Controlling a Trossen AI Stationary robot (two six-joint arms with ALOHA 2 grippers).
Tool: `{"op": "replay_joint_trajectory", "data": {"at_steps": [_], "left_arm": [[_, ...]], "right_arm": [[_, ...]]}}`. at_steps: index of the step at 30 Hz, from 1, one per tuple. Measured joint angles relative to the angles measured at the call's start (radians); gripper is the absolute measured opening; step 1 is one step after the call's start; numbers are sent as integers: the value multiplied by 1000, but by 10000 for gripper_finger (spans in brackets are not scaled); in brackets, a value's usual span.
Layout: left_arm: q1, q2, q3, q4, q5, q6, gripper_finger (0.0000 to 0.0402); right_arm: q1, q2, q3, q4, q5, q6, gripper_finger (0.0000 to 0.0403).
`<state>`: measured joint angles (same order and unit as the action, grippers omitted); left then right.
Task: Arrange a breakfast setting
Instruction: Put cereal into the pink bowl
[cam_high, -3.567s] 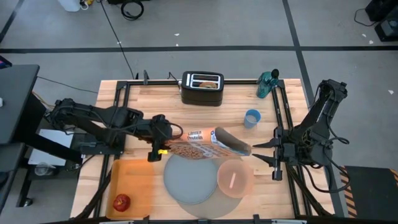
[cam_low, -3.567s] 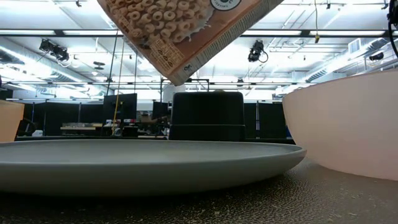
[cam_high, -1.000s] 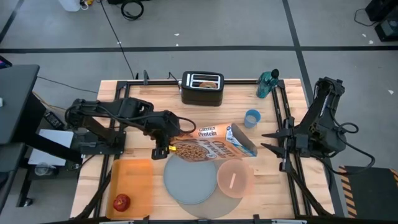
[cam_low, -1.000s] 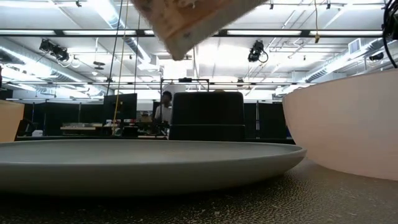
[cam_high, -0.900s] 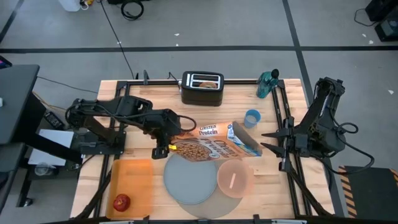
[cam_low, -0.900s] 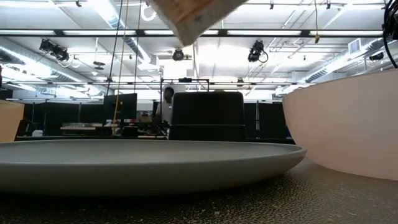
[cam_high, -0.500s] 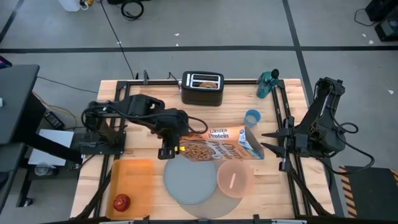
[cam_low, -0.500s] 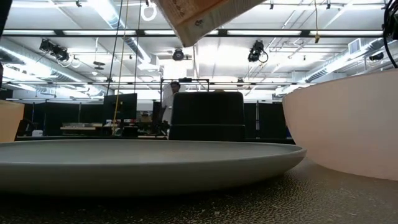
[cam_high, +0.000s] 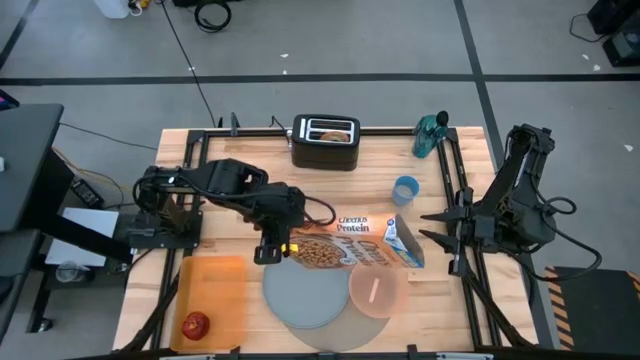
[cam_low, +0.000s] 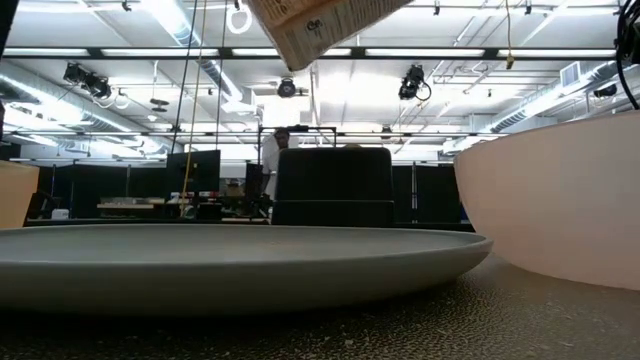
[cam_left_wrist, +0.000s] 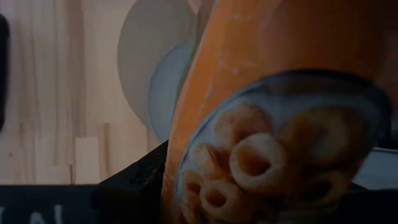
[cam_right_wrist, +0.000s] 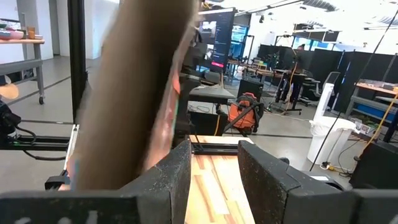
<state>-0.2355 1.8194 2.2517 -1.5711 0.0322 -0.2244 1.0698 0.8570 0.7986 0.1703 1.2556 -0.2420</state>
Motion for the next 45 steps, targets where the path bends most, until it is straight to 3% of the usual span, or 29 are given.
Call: {"op": "replay_joint_trajectory", "data": {"at_steps": [32, 41, 45], "left_arm": [[-50, 1, -1, 0, -59, -29, 208], [-77, 31, -3, 0, -58, -33, 208], [-85, 33, -3, 0, -64, -47, 208]], "right_arm": [[1, 0, 0, -9, -2, 12, 140], [1, 0, 0, -209, -21, 246, 140], [1, 0, 0, -216, -28, 273, 140]]}}
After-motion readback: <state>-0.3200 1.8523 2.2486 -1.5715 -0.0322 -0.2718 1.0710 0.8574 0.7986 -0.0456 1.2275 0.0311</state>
